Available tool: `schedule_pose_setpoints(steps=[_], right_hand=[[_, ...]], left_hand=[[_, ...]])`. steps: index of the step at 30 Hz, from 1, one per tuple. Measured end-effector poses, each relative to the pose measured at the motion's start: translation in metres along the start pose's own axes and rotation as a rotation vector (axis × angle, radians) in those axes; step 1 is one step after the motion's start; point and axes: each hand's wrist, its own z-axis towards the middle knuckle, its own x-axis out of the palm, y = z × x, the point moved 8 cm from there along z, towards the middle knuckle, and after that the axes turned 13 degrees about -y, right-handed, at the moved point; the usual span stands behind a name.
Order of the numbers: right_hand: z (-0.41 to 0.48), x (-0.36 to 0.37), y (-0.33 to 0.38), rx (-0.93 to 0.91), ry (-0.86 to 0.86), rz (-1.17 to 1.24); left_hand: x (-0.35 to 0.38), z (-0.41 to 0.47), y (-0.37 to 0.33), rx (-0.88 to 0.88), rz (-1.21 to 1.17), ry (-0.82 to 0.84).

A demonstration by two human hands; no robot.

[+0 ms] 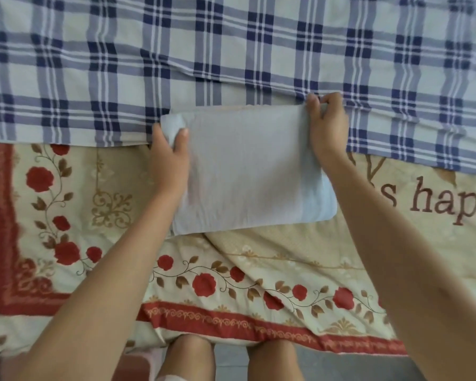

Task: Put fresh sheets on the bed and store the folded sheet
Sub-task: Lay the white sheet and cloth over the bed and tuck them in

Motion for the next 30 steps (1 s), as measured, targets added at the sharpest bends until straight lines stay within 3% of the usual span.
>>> schedule_pose_setpoints(steps=[3, 6, 9, 11, 13, 15, 21, 24, 27, 30], right_hand=[[0.000, 0.002, -0.002, -0.018, -0.152, -0.062], [0.003, 0.000, 0.002, -0.054, -0.136, -0.177], [-0.012, -0.011, 0.022, -0.327, -0.220, -0.353], [-0.041, -0.008, 0.036, -0.532, -0.169, -0.392], [-0.070, 0.013, 0.030, -0.722, 0.034, -0.512], [-0.074, 0.033, 0.010, -0.795, 0.168, -0.631], [-0.037, 0.046, 0.009, -0.681, 0.166, -0.605], [-0.035, 0.046, 0.009, -0.699, 0.188, -0.724], [-0.038, 0.049, 0.029, -0.831, 0.240, -0.778], [-0.048, 0.058, 0.046, -0.956, 0.351, -0.727]], left_hand=[[-0.009, -0.005, -0.007, 0.075, 0.094, -0.137], [-0.016, -0.016, -0.037, 0.366, 0.407, -0.299], [0.031, -0.063, -0.071, 0.802, 0.533, 0.050], [0.055, -0.082, -0.063, 0.923, 0.658, 0.212], [0.065, -0.074, -0.047, 0.902, 0.769, 0.208], [0.076, -0.058, -0.039, 0.856, 0.786, 0.198], [0.087, -0.044, -0.049, 0.854, 0.821, 0.234], [0.056, -0.053, -0.029, 0.816, 0.859, 0.178], [0.002, -0.078, 0.020, 0.580, 0.762, 0.157], [-0.035, -0.111, 0.058, 0.199, 0.356, 0.229]])
